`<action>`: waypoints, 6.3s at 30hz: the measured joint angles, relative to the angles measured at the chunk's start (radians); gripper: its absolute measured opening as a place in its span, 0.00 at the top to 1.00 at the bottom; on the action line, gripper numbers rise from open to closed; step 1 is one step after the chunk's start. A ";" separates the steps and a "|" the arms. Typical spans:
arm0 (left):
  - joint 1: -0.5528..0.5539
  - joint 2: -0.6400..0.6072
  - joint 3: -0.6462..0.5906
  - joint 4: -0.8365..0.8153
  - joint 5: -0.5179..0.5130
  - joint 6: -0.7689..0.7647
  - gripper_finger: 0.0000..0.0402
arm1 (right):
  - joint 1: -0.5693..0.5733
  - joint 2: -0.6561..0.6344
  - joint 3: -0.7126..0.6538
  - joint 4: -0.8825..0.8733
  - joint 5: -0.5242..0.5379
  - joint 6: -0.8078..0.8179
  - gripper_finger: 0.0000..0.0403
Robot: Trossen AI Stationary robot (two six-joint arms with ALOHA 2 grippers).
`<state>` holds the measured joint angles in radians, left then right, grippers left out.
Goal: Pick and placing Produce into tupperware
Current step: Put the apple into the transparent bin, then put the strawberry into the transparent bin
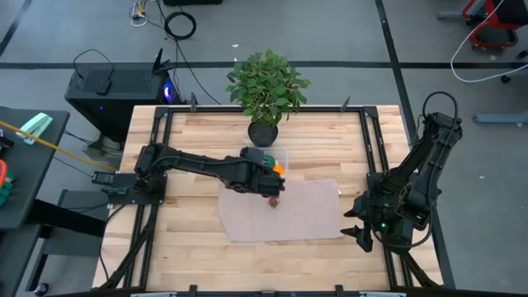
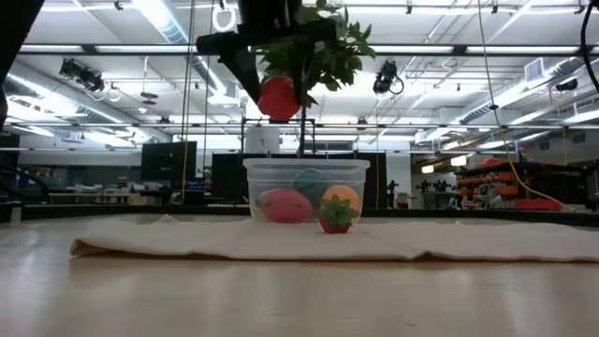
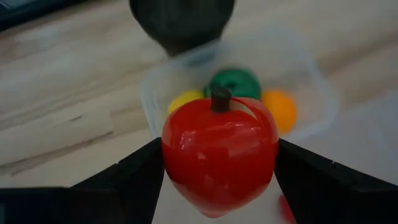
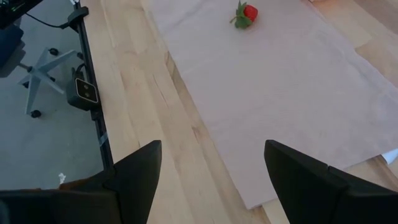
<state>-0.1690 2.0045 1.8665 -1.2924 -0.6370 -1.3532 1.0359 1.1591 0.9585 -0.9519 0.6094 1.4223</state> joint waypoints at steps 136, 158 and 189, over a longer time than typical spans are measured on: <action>-0.289 0.283 0.474 -0.066 -0.316 -0.305 0.03 | 0.000 0.000 0.000 0.007 0.026 -0.001 0.28; -0.228 0.285 0.299 0.115 0.062 -0.443 0.03 | 0.000 0.000 0.000 0.007 0.075 -0.046 0.28; -0.105 0.368 0.299 0.059 0.166 -0.448 0.03 | 0.000 0.000 0.000 0.007 0.123 -0.037 0.28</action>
<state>-0.2737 2.3722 2.1651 -1.2338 -0.4708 -1.8009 1.0359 1.1591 0.9585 -0.9447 0.7326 1.3849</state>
